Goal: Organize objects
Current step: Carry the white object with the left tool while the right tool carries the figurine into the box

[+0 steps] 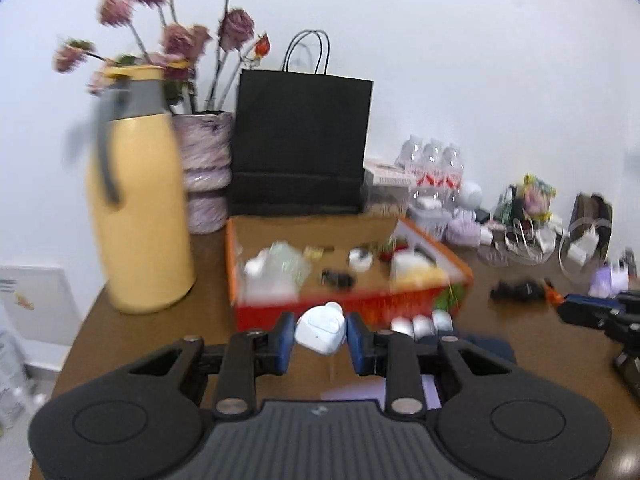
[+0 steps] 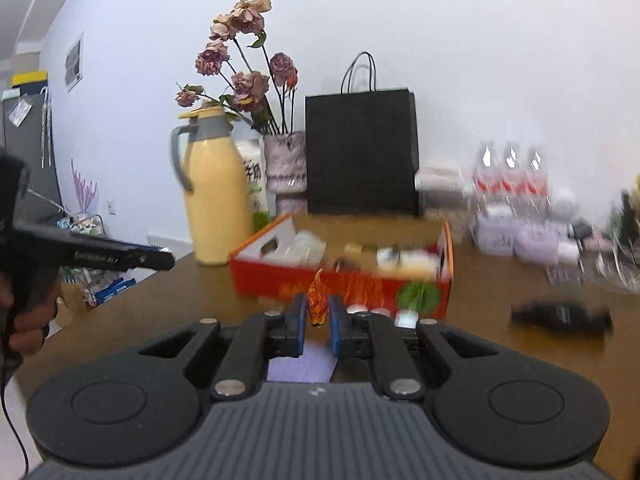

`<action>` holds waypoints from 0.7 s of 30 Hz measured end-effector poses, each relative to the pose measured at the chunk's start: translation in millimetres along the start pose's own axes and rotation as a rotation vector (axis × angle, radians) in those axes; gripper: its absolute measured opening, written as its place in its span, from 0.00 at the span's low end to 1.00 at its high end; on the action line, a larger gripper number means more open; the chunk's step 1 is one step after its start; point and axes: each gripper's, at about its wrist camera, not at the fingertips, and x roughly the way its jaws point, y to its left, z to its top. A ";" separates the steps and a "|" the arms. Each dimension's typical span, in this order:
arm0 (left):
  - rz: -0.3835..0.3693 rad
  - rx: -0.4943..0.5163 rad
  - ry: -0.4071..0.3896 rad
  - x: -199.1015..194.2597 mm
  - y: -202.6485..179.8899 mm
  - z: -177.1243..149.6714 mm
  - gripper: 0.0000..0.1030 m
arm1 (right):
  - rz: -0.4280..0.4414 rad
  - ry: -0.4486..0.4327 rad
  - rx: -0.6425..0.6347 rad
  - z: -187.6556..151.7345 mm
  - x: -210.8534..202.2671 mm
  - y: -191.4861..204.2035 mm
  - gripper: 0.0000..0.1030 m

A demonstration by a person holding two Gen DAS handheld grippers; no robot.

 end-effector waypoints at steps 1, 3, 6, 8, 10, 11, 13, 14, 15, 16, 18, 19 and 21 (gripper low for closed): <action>-0.028 -0.017 0.022 28.3 5.9 23.3 0.26 | 0.013 0.009 0.017 17.1 23.5 -11.8 0.12; -0.120 -0.047 0.084 79.0 14.0 57.3 0.26 | 0.041 0.053 0.045 48.2 79.3 -31.1 0.12; -0.149 -0.063 0.210 167.6 22.3 95.3 0.26 | 0.018 0.166 0.013 80.4 174.1 -45.0 0.12; -0.064 -0.020 0.270 217.4 21.2 106.6 0.23 | -0.006 0.249 0.024 92.0 237.3 -53.2 0.12; 0.008 -0.004 0.350 269.3 22.2 112.6 0.24 | -0.023 0.318 0.043 92.7 286.1 -62.5 0.12; 0.026 0.002 0.372 286.1 23.7 111.3 0.25 | -0.047 0.358 0.049 89.8 310.0 -67.4 0.12; 0.073 -0.023 0.374 314.7 31.8 106.5 0.31 | -0.077 0.415 0.087 77.8 349.4 -78.7 0.13; 0.090 -0.046 0.380 324.1 36.5 104.9 0.37 | -0.082 0.433 0.112 73.1 361.5 -84.0 0.14; 0.090 -0.075 0.389 329.0 41.8 104.4 0.39 | -0.083 0.441 0.137 69.2 366.4 -87.9 0.14; 0.074 -0.100 0.385 327.4 46.3 104.1 0.39 | -0.084 0.435 0.166 66.4 368.2 -92.7 0.15; 0.046 -0.117 0.356 315.5 51.3 104.9 0.45 | -0.094 0.392 0.190 66.6 358.8 -98.8 0.28; 0.053 -0.104 0.346 308.3 50.6 106.8 0.47 | -0.092 0.355 0.187 68.6 348.8 -99.6 0.38; 0.077 -0.072 0.315 288.7 46.9 112.6 0.50 | -0.097 0.309 0.193 75.4 327.8 -101.8 0.41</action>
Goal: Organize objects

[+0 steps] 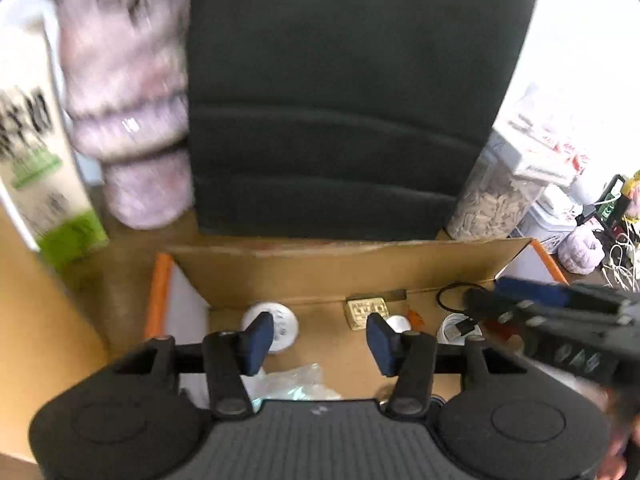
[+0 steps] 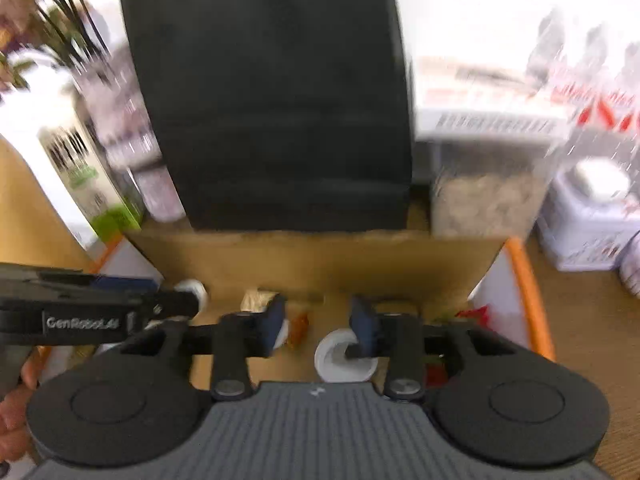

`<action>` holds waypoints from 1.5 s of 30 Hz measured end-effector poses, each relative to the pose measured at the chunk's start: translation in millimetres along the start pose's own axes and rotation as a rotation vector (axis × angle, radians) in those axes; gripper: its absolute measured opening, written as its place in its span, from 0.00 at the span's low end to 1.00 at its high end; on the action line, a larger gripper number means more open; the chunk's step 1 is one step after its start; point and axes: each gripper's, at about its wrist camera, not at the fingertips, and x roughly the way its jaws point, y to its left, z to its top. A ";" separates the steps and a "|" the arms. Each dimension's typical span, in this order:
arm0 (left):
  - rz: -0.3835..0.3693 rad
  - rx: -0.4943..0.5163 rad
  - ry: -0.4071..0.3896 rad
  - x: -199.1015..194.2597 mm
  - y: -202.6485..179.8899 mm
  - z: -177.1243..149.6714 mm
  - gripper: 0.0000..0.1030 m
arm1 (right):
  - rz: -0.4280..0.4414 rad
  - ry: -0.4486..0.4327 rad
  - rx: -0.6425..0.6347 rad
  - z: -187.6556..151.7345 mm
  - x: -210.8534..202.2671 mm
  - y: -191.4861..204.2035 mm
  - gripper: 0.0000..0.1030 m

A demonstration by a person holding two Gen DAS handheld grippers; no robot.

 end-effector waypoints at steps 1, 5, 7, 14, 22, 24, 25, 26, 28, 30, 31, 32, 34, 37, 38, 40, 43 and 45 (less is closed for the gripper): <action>0.007 0.006 -0.012 -10.7 -1.2 0.5 0.50 | 0.000 -0.022 0.001 0.2 -13.6 -0.4 0.41; 0.002 0.037 -0.089 -74.6 -13.9 -9.0 0.52 | 0.008 -0.110 -0.042 -8.4 -83.3 8.8 0.46; -0.008 0.069 -0.156 -121.5 -26.1 -27.9 0.54 | 0.006 -0.162 -0.094 -25.4 -129.7 17.9 0.56; -0.161 0.227 -0.338 -260.1 -71.9 -144.7 0.78 | 0.084 -0.245 -0.239 -129.3 -282.1 50.8 0.82; -0.165 0.277 -0.396 -330.1 -99.8 -268.0 0.88 | -0.037 -0.394 -0.118 -266.2 -379.8 64.1 1.00; -0.125 0.278 -0.378 -330.9 -104.9 -286.2 0.88 | -0.075 -0.351 -0.119 -291.4 -372.8 67.3 1.00; -0.106 0.270 -0.372 -331.1 -105.0 -295.3 0.88 | -0.096 -0.335 -0.127 -299.3 -368.4 70.1 1.00; -0.088 0.250 -0.368 -332.2 -104.4 -302.1 0.88 | -0.115 -0.318 -0.127 -308.9 -366.3 71.4 1.00; -0.068 0.197 -0.361 -333.1 -99.2 -315.2 0.88 | -0.109 -0.313 -0.111 -322.0 -369.7 71.4 1.00; -0.060 0.149 -0.346 -329.8 -92.3 -321.8 0.88 | -0.103 -0.322 -0.099 -327.8 -371.7 70.3 1.00; -0.053 0.137 -0.325 -326.2 -89.5 -325.1 0.88 | -0.113 -0.330 -0.104 -329.5 -372.9 71.0 1.00; -0.036 0.137 -0.305 -322.4 -88.4 -327.8 0.88 | -0.126 -0.337 -0.110 -330.7 -373.5 71.3 1.00; 0.009 0.139 -0.298 -317.5 -85.4 -332.9 0.88 | -0.145 -0.347 -0.114 -331.3 -373.9 72.4 1.00; 0.036 0.119 -0.302 -311.4 -79.6 -336.1 0.88 | -0.155 -0.361 -0.105 -335.4 -378.8 68.5 1.00; 0.047 0.106 -0.299 -308.0 -77.2 -336.7 0.88 | -0.160 -0.369 -0.105 -337.0 -380.4 67.1 1.00; 0.057 0.092 -0.294 -302.2 -73.3 -337.6 0.88 | -0.155 -0.371 -0.104 -337.9 -380.5 61.9 1.00; 0.068 0.073 -0.274 -289.0 -65.1 -340.3 0.88 | -0.156 -0.363 -0.082 -334.2 -373.3 52.2 0.99; 0.068 0.079 -0.256 -277.0 -59.9 -339.1 0.88 | -0.145 -0.349 -0.060 -326.2 -362.7 44.9 0.96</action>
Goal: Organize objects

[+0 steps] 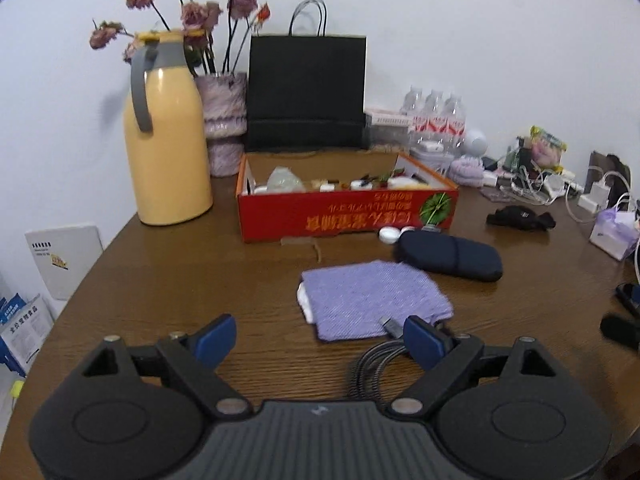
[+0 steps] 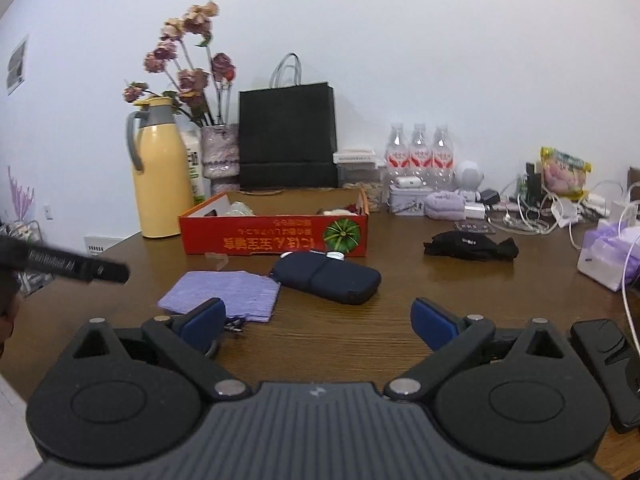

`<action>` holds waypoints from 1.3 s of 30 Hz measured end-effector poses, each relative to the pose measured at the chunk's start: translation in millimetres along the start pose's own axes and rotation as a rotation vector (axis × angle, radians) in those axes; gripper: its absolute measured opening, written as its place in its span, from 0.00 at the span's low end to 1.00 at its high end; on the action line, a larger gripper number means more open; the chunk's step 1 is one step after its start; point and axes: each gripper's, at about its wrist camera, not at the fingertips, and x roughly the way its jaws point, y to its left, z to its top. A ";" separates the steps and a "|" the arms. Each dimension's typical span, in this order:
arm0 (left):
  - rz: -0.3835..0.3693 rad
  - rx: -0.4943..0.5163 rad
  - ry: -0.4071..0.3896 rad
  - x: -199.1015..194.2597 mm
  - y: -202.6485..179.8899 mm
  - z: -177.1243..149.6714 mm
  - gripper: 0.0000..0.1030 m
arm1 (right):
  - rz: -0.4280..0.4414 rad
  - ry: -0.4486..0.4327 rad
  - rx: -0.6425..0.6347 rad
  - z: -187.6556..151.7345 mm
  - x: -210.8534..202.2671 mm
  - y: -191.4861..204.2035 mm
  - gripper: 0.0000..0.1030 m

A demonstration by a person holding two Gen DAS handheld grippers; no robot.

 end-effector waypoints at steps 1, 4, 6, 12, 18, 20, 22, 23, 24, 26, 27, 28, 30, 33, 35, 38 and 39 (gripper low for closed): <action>0.002 0.006 0.012 8.1 1.8 0.3 0.88 | 0.007 0.010 0.008 2.7 8.4 -2.0 0.92; 0.026 0.035 0.010 34.1 5.0 9.4 0.88 | 0.043 0.043 -0.020 16.0 39.1 -2.0 0.88; 0.027 0.056 0.005 56.1 7.9 22.1 0.85 | 0.049 0.061 -0.054 28.7 63.5 0.2 0.83; -0.037 0.077 0.056 139.2 12.0 66.5 0.70 | 0.130 0.126 -0.098 63.4 152.1 4.3 0.64; -0.015 0.074 0.152 207.5 14.7 76.2 0.32 | 0.149 0.247 -0.163 73.2 256.4 33.6 0.47; -0.057 0.049 0.144 214.4 18.3 72.6 0.30 | 0.146 0.279 -0.180 69.0 280.6 44.2 0.39; -0.057 0.078 0.127 215.0 14.8 70.9 0.12 | 0.144 0.308 -0.208 63.0 298.8 53.4 0.26; -0.073 0.087 0.131 214.3 13.3 71.1 0.04 | 0.140 0.319 -0.220 60.4 305.4 57.5 0.24; -0.100 0.082 0.137 212.8 13.5 71.0 0.01 | 0.138 0.327 -0.237 57.1 310.8 61.8 0.23; -0.106 0.082 0.133 210.5 14.3 70.0 0.01 | 0.129 0.311 -0.259 50.2 314.1 66.8 0.22; -0.102 0.094 0.126 210.3 14.6 69.5 0.01 | 0.132 0.311 -0.251 51.0 314.0 65.6 0.19; -0.098 0.096 0.124 210.3 16.3 69.5 0.01 | 0.136 0.317 -0.244 52.4 312.5 64.0 0.05; -0.104 0.059 0.124 210.5 22.5 72.7 0.01 | 0.147 0.317 -0.223 54.3 309.8 60.5 0.05; -0.098 0.040 0.049 187.8 25.0 80.0 0.00 | 0.169 0.251 -0.190 61.2 294.5 56.8 0.04; -0.105 0.012 0.003 162.4 26.4 83.5 0.00 | 0.153 0.161 -0.187 71.4 256.7 53.6 0.04; -0.162 -0.049 -0.023 113.9 30.0 78.5 0.00 | 0.162 0.075 -0.119 69.3 188.5 45.4 0.04; -0.183 -0.064 -0.038 93.4 29.8 72.4 0.00 | 0.167 0.065 -0.100 64.4 167.5 43.2 0.04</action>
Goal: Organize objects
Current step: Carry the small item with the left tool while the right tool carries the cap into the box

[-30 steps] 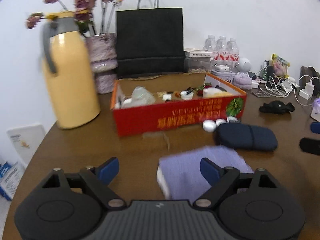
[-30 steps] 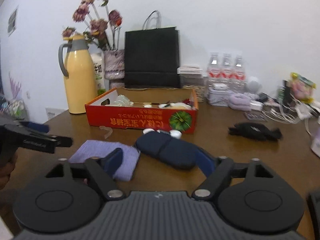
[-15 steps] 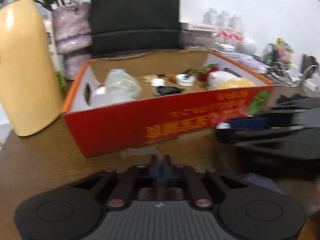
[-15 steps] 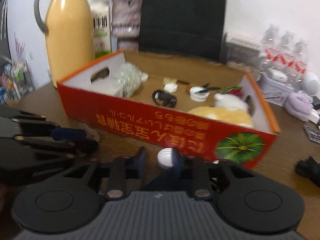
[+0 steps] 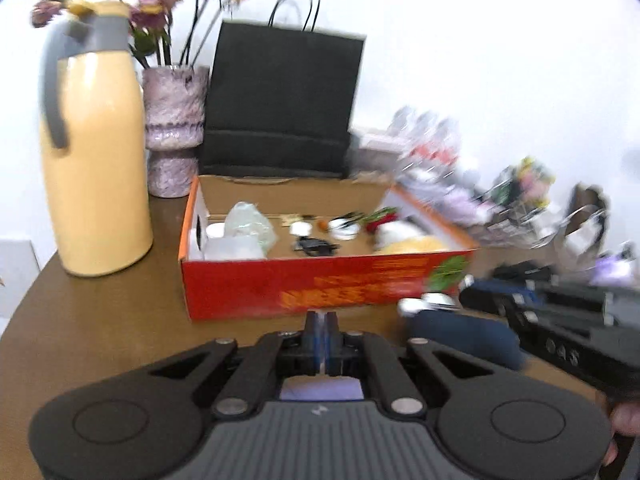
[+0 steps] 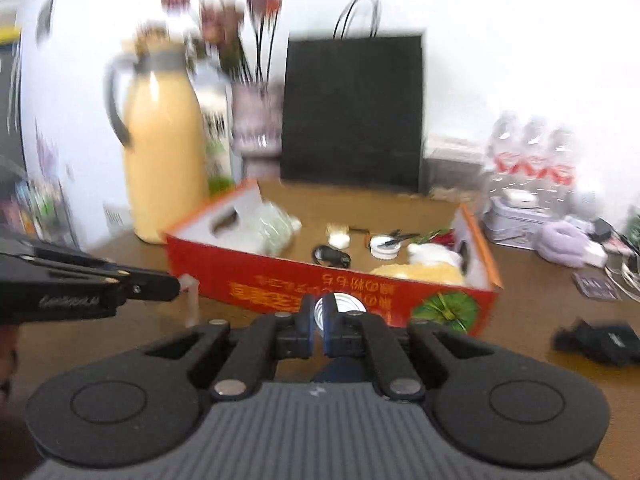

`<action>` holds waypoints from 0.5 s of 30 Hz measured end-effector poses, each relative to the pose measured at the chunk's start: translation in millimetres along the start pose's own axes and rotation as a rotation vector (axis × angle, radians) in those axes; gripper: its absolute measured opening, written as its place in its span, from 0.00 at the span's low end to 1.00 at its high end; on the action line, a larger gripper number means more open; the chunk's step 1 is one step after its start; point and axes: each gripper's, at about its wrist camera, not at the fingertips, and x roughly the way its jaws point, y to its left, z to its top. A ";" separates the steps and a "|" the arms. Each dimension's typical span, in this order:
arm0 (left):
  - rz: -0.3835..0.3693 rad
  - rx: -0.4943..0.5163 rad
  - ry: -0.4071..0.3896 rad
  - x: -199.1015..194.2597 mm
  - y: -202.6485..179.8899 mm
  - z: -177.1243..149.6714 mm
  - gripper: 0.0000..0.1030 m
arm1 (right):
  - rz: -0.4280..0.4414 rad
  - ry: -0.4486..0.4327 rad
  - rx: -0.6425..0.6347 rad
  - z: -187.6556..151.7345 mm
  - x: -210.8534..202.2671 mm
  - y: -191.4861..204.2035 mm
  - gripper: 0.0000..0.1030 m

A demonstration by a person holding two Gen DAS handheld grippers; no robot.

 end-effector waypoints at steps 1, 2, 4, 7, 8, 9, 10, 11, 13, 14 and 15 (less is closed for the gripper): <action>-0.013 -0.004 -0.013 -19.8 -5.3 -7.1 0.00 | -0.004 -0.004 0.020 -9.0 -21.1 1.2 0.04; -0.024 -0.002 -0.021 -34.4 -10.1 -12.9 0.00 | -0.011 -0.003 0.051 -20.4 -41.5 1.6 0.04; -0.048 -0.011 -0.026 -62.8 -20.0 -27.4 0.00 | -0.013 0.023 0.095 -43.1 -70.9 3.4 0.04; -0.074 -0.031 -0.017 -89.3 -32.7 -47.4 0.00 | -0.036 0.102 0.068 -73.6 -91.4 11.5 0.04; -0.075 -0.029 -0.003 -93.3 -36.8 -53.6 0.00 | -0.042 0.123 0.068 -83.5 -94.5 12.5 0.04; -0.073 -0.025 0.011 -94.5 -39.4 -58.5 0.00 | -0.040 0.145 0.073 -92.2 -95.1 12.0 0.04; -0.065 -0.020 0.026 -93.5 -41.8 -63.6 0.00 | -0.044 0.159 0.075 -98.4 -95.0 12.4 0.04; -0.045 -0.011 0.040 -93.5 -43.4 -68.9 0.00 | -0.056 0.164 0.070 -104.1 -94.6 13.3 0.05; 0.010 0.030 0.051 -91.4 -46.4 -80.7 0.00 | -0.069 0.169 0.044 -111.3 -93.8 17.5 0.05; 0.020 0.041 0.061 -89.2 -45.0 -86.9 0.01 | -0.080 0.162 0.025 -112.4 -95.3 20.0 0.06; 0.035 0.037 0.085 -86.2 -41.9 -93.9 0.01 | -0.087 0.145 0.005 -112.9 -98.4 22.7 0.07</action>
